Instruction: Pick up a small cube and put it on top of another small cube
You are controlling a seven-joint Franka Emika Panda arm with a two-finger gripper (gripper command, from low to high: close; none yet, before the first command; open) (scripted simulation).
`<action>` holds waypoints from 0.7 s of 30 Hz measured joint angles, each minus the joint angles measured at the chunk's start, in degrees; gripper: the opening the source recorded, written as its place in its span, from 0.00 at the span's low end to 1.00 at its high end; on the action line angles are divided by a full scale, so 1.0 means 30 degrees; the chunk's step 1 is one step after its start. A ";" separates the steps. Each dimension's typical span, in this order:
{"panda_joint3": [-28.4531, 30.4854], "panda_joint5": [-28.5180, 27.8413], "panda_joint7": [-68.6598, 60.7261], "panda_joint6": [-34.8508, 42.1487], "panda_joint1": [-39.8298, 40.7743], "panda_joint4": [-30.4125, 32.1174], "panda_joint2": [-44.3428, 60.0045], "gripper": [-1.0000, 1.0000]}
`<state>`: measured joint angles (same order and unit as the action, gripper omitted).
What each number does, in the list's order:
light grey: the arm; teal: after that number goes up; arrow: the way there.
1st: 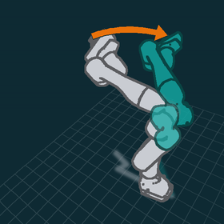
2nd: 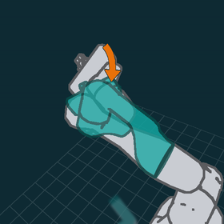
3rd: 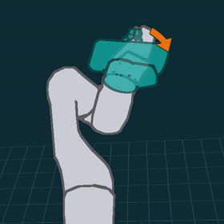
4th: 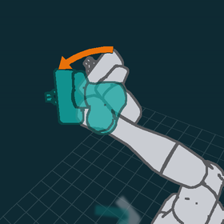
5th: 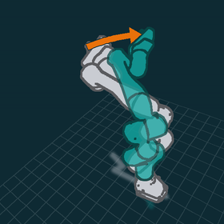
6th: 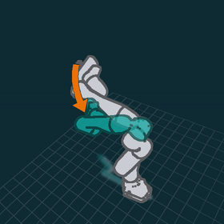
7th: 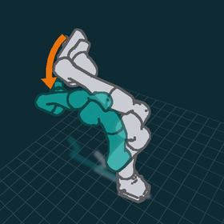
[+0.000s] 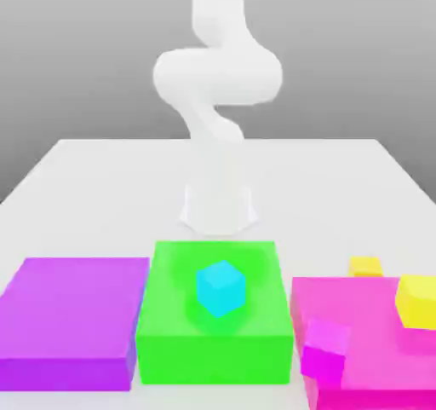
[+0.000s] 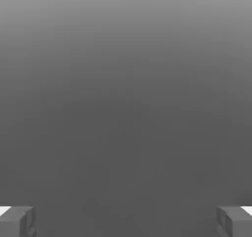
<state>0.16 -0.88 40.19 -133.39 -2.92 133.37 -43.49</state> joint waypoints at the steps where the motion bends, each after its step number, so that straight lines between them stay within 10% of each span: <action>1: 0.0027 -0.0121 -0.0817 -0.0231 -0.0416 0.0229 0.0338 0.50; 21: 0.1104 -0.1728 -1.6376 -0.4478 -0.7981 0.4449 0.6581 0.50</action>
<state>3.47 -6.07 -8.94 -146.83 -26.86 146.72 -23.74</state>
